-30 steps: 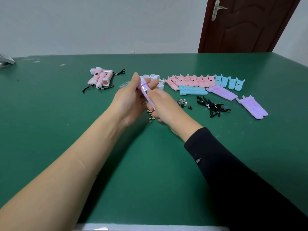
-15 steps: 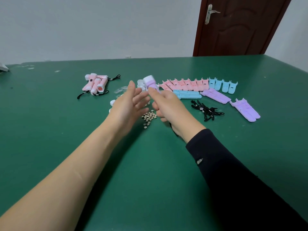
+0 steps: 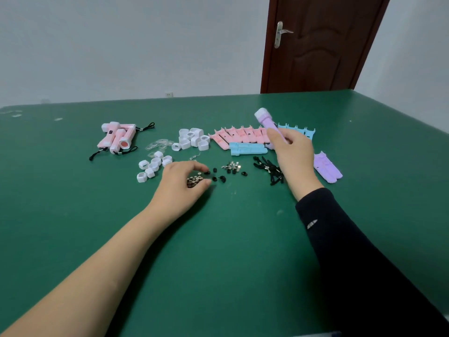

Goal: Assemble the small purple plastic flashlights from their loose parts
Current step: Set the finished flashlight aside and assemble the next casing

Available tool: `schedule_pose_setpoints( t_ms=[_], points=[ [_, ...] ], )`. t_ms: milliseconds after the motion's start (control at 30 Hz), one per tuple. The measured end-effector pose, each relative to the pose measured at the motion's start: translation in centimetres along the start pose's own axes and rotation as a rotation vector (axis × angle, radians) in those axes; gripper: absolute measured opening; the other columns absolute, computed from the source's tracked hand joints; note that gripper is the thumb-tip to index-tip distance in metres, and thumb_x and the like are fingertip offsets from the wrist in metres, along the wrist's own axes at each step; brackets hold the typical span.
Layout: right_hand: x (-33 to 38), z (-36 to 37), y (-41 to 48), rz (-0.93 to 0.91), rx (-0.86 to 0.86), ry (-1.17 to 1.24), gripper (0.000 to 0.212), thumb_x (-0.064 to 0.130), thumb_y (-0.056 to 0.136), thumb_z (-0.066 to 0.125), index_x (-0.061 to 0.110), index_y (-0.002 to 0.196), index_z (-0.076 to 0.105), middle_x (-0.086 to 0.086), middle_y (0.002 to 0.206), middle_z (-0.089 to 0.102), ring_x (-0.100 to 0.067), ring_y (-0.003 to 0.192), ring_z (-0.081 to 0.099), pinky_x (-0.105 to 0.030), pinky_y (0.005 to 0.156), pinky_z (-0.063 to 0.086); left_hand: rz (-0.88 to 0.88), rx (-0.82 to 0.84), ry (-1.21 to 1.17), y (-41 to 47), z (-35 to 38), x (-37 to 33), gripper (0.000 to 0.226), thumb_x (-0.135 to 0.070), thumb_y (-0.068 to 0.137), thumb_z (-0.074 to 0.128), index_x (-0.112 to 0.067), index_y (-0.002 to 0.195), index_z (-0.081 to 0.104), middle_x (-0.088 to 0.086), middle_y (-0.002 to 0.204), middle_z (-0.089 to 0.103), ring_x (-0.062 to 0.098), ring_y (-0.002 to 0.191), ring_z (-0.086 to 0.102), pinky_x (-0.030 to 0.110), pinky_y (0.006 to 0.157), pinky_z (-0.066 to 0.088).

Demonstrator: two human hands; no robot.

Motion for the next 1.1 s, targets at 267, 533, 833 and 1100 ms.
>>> schedule_pose_setpoints(
  t_ms=[267,533,833,1100],
  points=[
    [-4.0,-7.8,3.7,0.090,-0.351,-0.349,0.021,0.019,0.098,0.043,0.011,0.106,0.061,0.001,0.091,0.056,-0.023,0.077,0.053,-0.031,0.064,0.041,-0.006,-0.001,-0.019,0.0,-0.1,-0.1,0.013,-0.026,0.089,0.068,-0.032,0.099,0.062,-0.015,0.101,0.058,0.025,0.121,0.047,0.037,0.104,0.035],
    [-7.7,-10.6,5.1,0.335,-0.285,-0.710,0.020,0.016,0.094,0.048,0.009,0.089,0.066,-0.010,0.087,0.063,-0.030,0.077,0.057,-0.029,0.062,0.037,0.015,0.014,-0.012,0.1,-0.1,-0.1,0.012,-0.024,0.088,0.069,-0.032,0.096,0.064,-0.012,0.099,0.062,0.030,0.114,0.052,0.047,0.100,0.041],
    [-7.9,-11.0,5.1,0.350,-0.279,-0.876,0.024,0.020,0.095,0.047,0.012,0.103,0.068,-0.010,0.116,0.060,-0.032,0.118,0.042,-0.040,0.090,0.042,0.019,0.030,-0.022,0.1,0.0,-0.2,0.011,-0.024,0.089,0.069,-0.032,0.095,0.064,-0.011,0.100,0.063,0.031,0.114,0.052,0.051,0.101,0.041],
    [-7.0,-11.1,4.4,0.299,-0.298,-0.837,0.031,0.021,0.095,0.050,0.013,0.123,0.060,-0.012,0.126,0.056,-0.032,0.122,0.038,-0.041,0.094,0.037,0.016,0.025,-0.029,0.1,0.0,0.0,0.013,-0.024,0.089,0.068,-0.035,0.095,0.063,-0.018,0.097,0.059,0.029,0.115,0.050,0.050,0.101,0.040]
  ],
)
Point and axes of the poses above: each hand's wrist, its own y-axis towards the middle knuckle, its own z-axis out of the palm, x = y × z, the point moved 4 cm from there along y, towards the middle knuckle
